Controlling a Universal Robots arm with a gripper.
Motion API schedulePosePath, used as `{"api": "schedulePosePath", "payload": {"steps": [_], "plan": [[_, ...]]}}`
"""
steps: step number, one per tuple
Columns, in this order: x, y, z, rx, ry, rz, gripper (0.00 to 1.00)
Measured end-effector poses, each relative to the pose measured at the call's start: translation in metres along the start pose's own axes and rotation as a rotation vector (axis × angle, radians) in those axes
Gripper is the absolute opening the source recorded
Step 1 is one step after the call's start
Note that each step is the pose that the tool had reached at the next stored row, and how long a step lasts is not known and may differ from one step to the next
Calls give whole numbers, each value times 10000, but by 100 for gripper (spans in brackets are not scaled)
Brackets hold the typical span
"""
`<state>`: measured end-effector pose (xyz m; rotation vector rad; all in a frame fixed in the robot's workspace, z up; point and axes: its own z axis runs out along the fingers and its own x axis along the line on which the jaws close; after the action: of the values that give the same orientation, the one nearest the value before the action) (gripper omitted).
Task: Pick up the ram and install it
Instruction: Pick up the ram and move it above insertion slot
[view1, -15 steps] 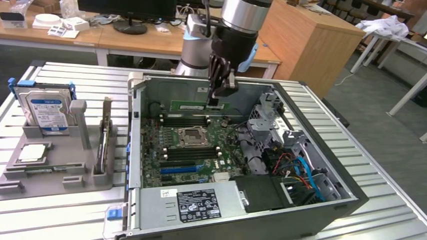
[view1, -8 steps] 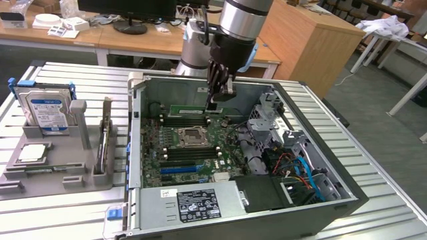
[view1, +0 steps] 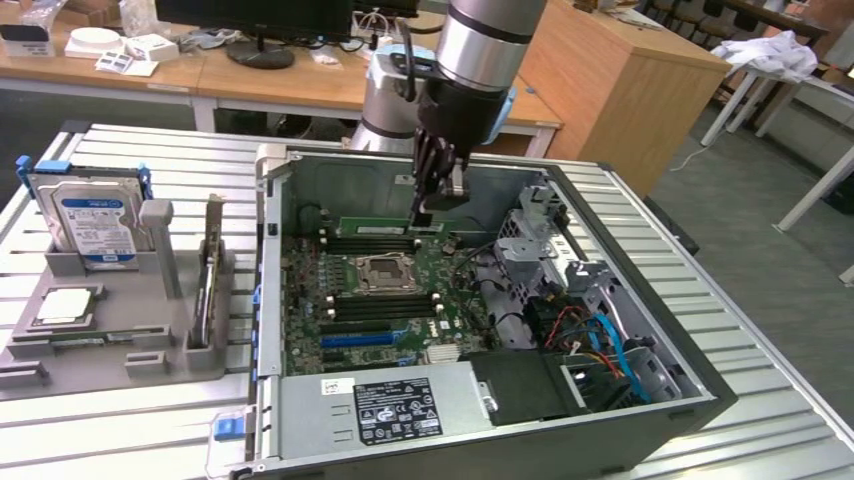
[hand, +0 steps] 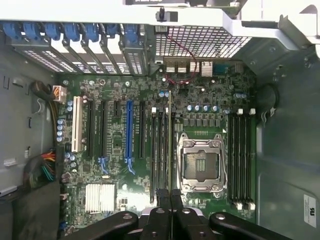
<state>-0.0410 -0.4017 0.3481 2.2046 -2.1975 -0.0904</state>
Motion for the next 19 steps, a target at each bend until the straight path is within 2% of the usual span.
{"api": "schedulePosePath", "payload": {"steps": [9, 15, 19], "plan": [[2, -5, 83, 0, -1, 0, 11], [2, -7, 87, 0, 1, 1, 11], [2, -38, 86, 0, 0, 0, 11]]}}
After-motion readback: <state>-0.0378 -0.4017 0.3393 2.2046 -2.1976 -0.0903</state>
